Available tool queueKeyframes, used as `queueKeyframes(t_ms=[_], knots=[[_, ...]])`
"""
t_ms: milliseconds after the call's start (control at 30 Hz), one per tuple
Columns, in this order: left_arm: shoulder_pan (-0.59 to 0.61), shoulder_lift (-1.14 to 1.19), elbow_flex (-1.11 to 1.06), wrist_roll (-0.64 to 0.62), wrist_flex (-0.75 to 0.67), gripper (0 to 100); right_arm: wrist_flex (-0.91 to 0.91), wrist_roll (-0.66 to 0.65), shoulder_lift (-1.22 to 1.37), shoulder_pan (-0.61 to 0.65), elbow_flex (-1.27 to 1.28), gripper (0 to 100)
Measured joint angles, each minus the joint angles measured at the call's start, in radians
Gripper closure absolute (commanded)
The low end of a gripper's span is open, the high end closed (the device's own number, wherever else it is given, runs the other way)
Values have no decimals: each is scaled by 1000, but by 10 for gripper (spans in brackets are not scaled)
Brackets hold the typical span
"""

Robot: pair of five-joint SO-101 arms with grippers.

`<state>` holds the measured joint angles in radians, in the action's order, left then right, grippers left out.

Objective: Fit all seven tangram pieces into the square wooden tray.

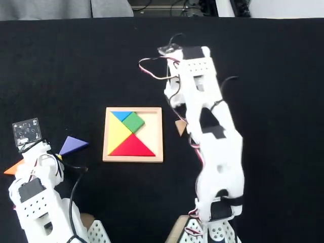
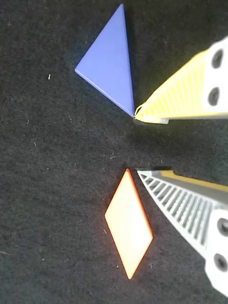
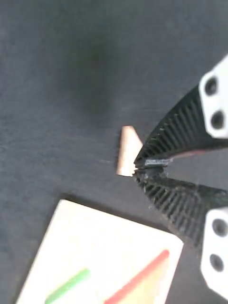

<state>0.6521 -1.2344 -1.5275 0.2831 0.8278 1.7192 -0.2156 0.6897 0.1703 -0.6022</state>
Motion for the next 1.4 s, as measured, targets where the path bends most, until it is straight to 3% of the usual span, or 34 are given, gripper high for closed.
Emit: queueKeyframes(t_ms=[233, 367, 533, 1000, 1200, 1400], knots=[[0, 0, 0, 0, 0, 834, -114, 77, -410, 0, 391, 988], [0, 0, 0, 0, 0, 834, -307, 167, -669, 0, 706, 982], [0, 0, 0, 0, 0, 834, -563, 267, -832, 0, 1042, 776], [-34, -3, -14, 0, 0, 834, -509, 555, -528, 2, 908, 750], [-34, -3, -14, 0, 0, 834, -511, 735, -480, 89, 841, 750], [-34, -3, -14, 0, 0, 834, -557, 835, -414, 115, 838, 751]])
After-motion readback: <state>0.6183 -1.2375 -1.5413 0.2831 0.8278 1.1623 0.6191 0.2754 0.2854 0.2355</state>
